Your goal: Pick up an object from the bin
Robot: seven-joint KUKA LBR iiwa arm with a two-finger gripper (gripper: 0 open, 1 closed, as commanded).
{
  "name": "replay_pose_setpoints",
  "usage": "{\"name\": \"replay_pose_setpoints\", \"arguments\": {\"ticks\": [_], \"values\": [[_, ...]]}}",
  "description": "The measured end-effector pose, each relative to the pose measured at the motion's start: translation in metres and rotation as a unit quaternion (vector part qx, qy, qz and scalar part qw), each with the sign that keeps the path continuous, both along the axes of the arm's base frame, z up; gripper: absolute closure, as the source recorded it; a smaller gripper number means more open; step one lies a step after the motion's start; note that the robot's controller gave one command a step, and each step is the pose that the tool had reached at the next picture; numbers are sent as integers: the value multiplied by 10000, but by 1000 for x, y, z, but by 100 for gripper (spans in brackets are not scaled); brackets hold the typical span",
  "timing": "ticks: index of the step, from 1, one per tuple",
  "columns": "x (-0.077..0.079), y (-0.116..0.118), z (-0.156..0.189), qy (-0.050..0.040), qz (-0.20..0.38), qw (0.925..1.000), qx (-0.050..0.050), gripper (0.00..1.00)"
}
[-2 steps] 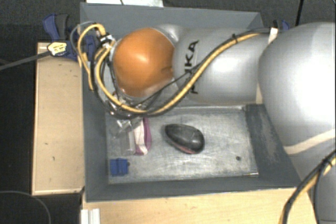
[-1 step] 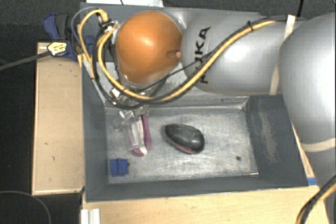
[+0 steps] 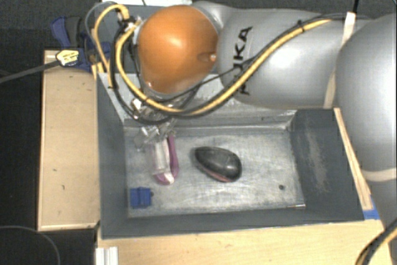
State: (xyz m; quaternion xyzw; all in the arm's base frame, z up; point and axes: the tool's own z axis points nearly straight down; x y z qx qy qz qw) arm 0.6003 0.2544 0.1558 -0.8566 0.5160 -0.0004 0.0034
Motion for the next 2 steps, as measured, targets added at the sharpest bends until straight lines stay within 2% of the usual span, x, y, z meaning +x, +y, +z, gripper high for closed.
{"name": "replay_pose_setpoints", "arguments": {"ticks": [2], "values": [[2, 2, 22, -11, -78, 10000, 17, 100]]}}
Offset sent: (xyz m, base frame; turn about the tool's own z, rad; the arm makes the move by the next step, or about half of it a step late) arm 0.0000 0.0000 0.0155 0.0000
